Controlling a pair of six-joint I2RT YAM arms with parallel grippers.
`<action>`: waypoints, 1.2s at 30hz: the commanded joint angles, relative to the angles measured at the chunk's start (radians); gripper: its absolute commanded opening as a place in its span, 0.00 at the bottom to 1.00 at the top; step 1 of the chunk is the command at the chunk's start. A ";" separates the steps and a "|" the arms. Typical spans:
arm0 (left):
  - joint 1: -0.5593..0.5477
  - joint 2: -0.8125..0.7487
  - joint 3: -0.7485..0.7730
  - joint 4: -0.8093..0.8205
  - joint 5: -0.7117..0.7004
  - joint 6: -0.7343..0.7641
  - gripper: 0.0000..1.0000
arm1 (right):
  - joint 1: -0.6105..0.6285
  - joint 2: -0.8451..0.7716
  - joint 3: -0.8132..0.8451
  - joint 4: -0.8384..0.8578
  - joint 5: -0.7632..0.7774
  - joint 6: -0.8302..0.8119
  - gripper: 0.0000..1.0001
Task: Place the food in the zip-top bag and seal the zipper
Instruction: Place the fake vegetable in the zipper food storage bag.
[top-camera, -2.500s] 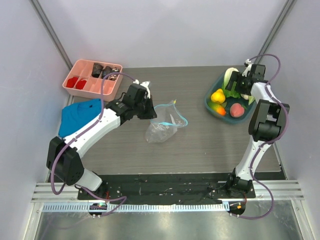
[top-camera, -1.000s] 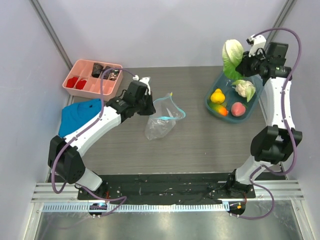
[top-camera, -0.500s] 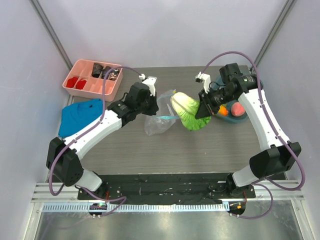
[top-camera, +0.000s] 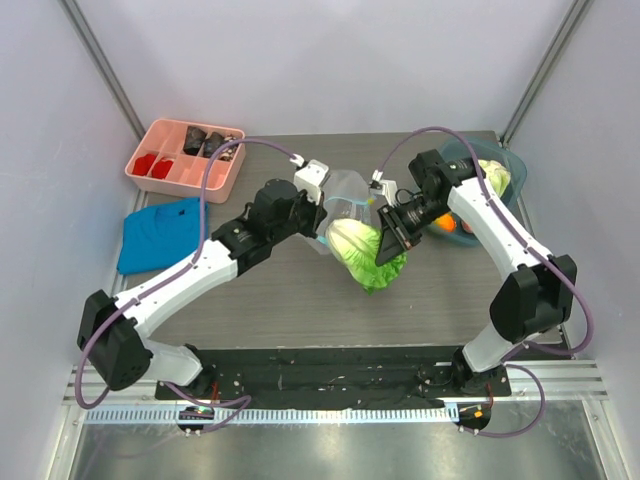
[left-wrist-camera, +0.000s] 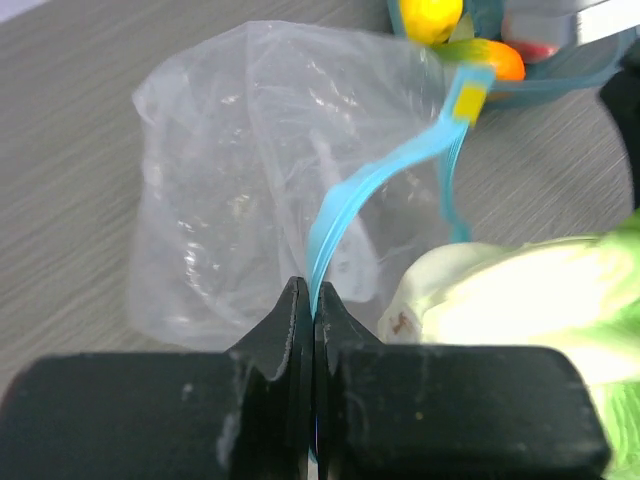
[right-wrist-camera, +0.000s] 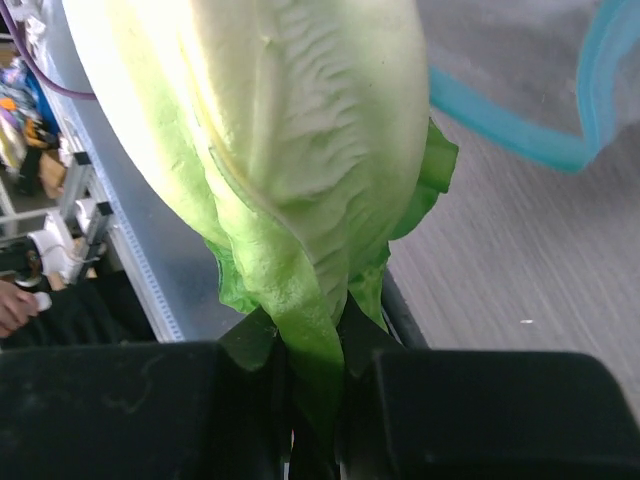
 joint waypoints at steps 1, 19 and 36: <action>-0.023 -0.055 -0.007 0.122 -0.029 0.084 0.00 | -0.002 0.011 0.001 -0.059 -0.011 0.091 0.01; -0.144 -0.110 -0.065 0.145 0.162 0.270 0.00 | 0.024 0.074 0.150 -0.022 -0.108 0.123 0.01; -0.143 -0.168 -0.077 0.050 0.477 0.222 0.00 | 0.162 -0.093 0.030 0.217 0.312 -0.081 0.01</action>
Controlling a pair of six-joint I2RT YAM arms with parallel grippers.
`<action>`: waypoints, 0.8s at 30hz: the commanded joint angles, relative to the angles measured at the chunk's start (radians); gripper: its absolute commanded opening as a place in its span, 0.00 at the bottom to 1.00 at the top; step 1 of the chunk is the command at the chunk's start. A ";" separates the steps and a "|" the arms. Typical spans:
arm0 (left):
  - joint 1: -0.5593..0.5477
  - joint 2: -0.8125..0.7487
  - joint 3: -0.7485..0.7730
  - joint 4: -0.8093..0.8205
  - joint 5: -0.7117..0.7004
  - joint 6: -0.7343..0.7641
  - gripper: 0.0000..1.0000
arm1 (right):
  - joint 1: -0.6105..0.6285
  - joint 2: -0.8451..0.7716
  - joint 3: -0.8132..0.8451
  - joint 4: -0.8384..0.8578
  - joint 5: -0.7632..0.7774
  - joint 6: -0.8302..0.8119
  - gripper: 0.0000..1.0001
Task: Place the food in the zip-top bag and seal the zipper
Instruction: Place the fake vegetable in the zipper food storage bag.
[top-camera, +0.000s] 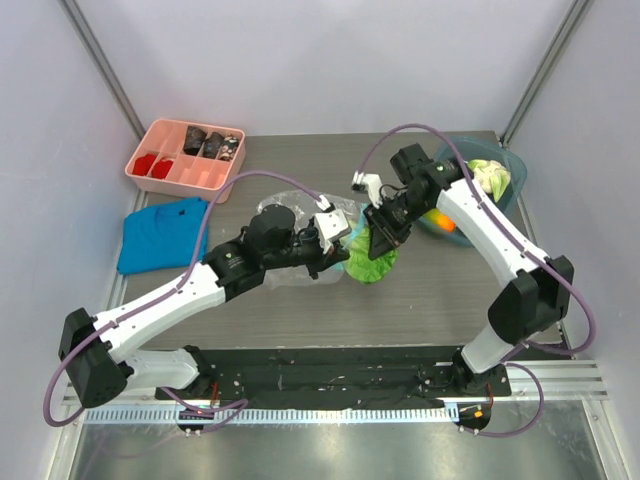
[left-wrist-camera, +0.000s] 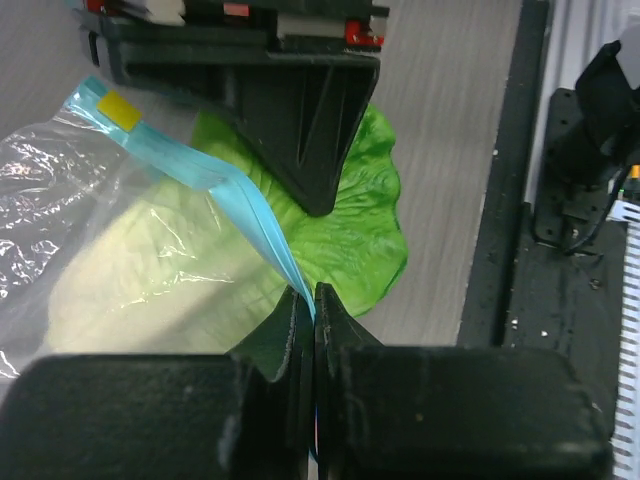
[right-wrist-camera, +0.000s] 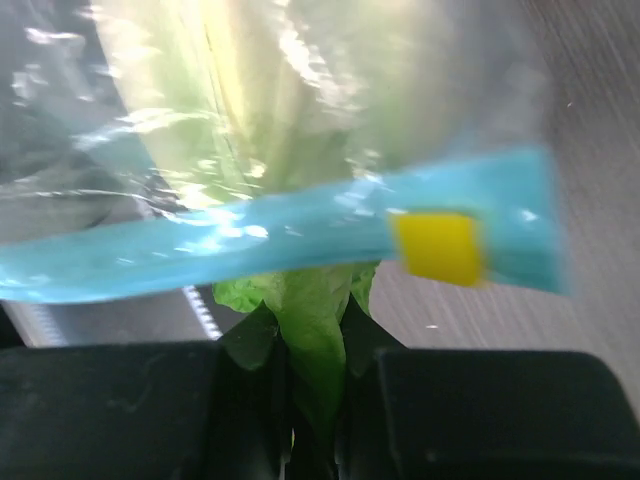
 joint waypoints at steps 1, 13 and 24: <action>0.000 -0.013 0.051 0.027 0.100 -0.056 0.00 | 0.076 -0.141 -0.049 0.167 0.166 -0.067 0.01; 0.053 0.034 0.082 0.046 0.176 -0.194 0.00 | 0.172 -0.291 -0.125 0.352 0.232 0.039 0.01; 0.053 -0.068 0.011 -0.066 0.172 -0.110 0.00 | -0.127 -0.226 -0.193 0.762 -0.291 0.854 0.01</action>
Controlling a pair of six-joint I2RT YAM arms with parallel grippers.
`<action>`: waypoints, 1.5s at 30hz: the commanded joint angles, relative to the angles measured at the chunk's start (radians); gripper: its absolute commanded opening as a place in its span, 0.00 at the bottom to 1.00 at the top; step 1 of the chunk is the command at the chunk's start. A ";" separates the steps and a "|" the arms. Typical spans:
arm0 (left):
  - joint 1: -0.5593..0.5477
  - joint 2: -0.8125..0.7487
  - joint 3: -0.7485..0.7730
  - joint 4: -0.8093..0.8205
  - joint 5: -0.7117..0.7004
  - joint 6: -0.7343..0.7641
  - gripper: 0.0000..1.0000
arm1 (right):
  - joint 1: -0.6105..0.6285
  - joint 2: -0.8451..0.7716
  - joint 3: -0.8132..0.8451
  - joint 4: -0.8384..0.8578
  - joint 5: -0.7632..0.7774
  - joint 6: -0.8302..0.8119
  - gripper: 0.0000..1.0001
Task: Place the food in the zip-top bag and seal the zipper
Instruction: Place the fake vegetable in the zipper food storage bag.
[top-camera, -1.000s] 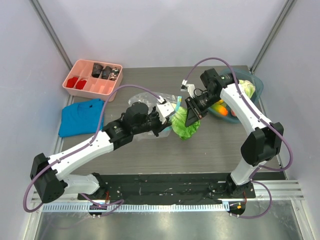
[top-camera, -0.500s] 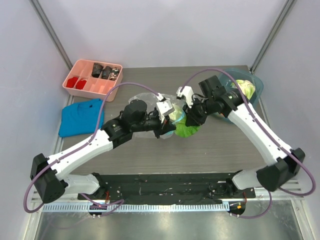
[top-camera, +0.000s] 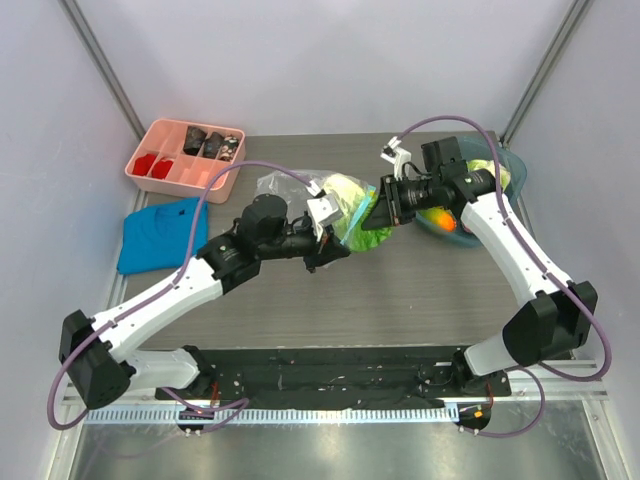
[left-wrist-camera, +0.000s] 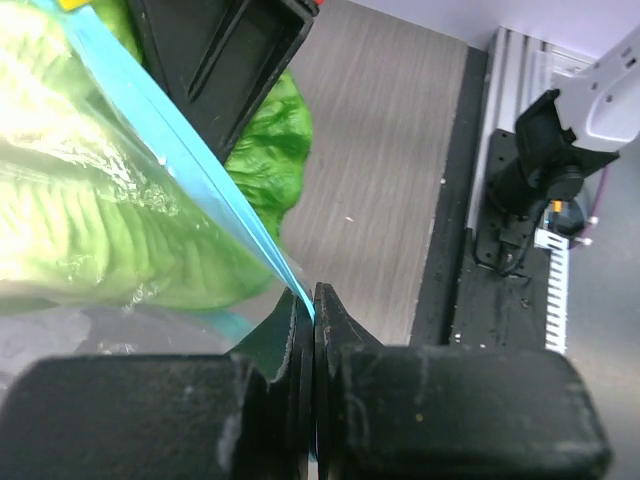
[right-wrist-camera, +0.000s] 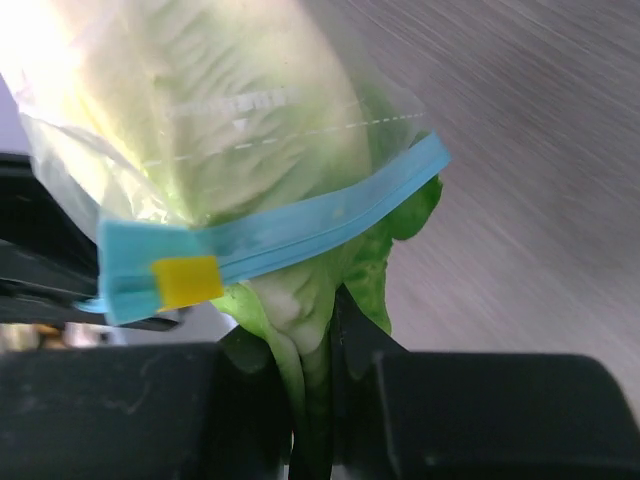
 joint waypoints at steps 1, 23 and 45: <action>-0.006 -0.094 -0.032 -0.064 0.012 0.033 0.00 | -0.036 -0.085 -0.091 0.463 -0.219 0.475 0.01; 0.058 -0.075 0.035 -0.317 -0.028 0.152 0.00 | -0.020 -0.154 -0.306 1.186 -0.149 1.276 0.01; 0.139 0.085 0.160 0.046 0.334 -0.525 0.00 | 0.207 -0.366 -0.534 1.213 0.447 0.634 0.01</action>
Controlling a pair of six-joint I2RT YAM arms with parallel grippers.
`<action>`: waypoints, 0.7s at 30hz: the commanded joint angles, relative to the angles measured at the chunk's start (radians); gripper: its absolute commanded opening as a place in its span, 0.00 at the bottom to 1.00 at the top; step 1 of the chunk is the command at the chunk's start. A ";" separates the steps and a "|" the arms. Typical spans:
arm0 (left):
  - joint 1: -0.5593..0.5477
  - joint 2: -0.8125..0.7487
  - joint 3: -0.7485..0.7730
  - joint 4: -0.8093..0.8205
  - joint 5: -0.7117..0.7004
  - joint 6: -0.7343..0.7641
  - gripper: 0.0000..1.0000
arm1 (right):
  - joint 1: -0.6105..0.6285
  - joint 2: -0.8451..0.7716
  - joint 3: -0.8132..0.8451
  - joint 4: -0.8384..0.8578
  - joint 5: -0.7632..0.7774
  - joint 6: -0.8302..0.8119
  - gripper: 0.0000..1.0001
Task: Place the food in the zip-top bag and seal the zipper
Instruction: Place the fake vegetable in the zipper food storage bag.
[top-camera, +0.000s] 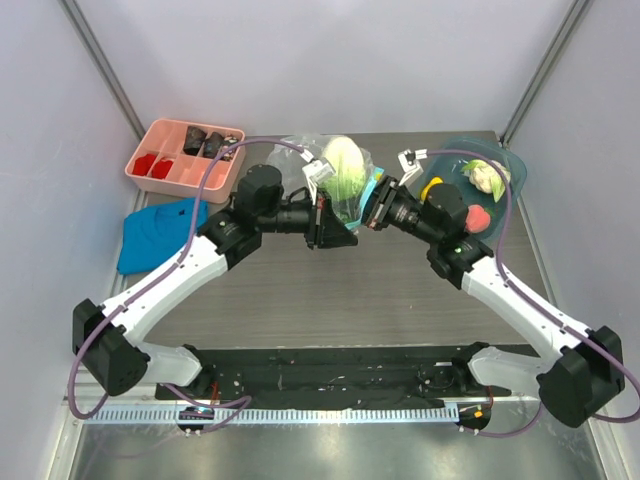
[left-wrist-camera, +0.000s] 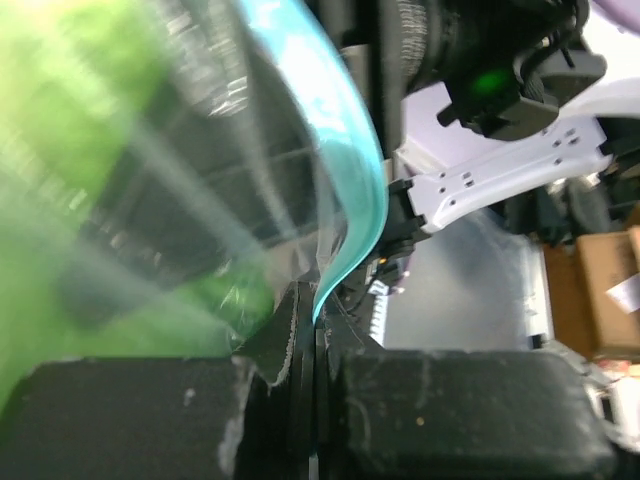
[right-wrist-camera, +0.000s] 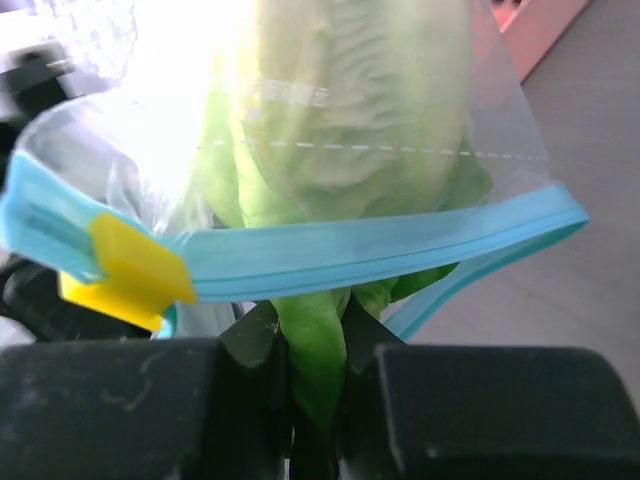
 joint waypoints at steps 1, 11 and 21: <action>0.056 -0.021 -0.038 0.063 0.083 -0.181 0.00 | -0.001 -0.089 -0.015 0.171 0.131 -0.264 0.01; 0.127 0.052 -0.046 0.208 0.204 -0.389 0.00 | 0.079 -0.108 -0.076 0.337 0.144 -0.283 0.01; 0.053 0.033 -0.054 0.208 0.201 -0.421 0.00 | 0.088 0.016 -0.008 0.307 0.339 0.196 0.01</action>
